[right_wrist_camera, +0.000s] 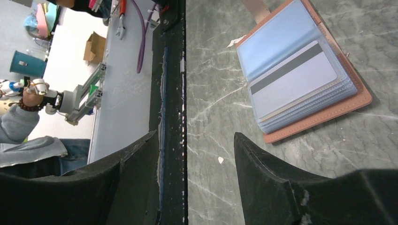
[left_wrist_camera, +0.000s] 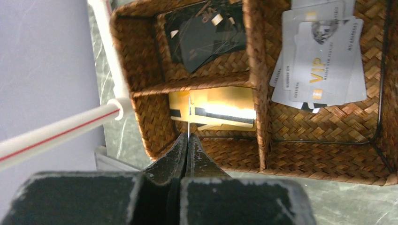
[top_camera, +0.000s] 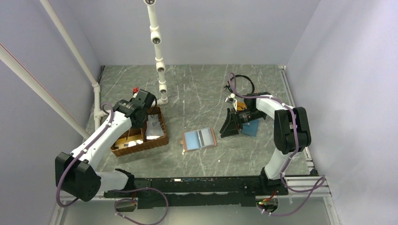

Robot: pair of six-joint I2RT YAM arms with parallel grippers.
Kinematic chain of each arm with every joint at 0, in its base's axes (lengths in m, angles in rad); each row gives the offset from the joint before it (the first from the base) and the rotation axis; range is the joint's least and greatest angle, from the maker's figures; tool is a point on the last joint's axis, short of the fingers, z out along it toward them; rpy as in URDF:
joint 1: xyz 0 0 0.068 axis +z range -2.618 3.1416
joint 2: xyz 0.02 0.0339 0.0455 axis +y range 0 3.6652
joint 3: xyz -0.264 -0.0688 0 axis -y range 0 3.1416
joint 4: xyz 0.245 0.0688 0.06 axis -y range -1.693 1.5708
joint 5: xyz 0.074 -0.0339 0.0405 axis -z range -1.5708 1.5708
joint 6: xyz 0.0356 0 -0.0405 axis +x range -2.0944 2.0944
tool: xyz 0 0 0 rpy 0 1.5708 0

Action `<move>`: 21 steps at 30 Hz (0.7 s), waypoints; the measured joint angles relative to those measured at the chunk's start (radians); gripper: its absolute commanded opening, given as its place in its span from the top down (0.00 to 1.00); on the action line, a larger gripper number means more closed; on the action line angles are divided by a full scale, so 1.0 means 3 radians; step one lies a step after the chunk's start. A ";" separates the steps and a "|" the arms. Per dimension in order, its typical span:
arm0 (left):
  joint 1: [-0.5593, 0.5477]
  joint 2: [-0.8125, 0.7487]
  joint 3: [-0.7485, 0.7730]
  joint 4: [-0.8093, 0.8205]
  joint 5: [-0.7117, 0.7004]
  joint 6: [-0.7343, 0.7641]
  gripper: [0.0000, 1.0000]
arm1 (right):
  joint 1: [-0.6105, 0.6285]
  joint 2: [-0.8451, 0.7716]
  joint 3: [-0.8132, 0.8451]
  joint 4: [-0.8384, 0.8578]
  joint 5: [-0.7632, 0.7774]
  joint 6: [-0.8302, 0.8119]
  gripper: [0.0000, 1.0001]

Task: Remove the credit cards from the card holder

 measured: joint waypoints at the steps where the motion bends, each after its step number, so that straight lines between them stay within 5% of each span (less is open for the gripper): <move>1: 0.0000 -0.0003 -0.0031 0.0080 0.0050 0.0108 1.00 | -0.0003 0.0000 0.0000 0.0000 0.0000 -0.0001 0.37; 21: 0.0000 -0.0070 -0.0582 0.0673 -0.0045 0.1631 0.99 | -0.0031 0.0001 0.0000 -0.0028 0.0000 -0.0065 0.37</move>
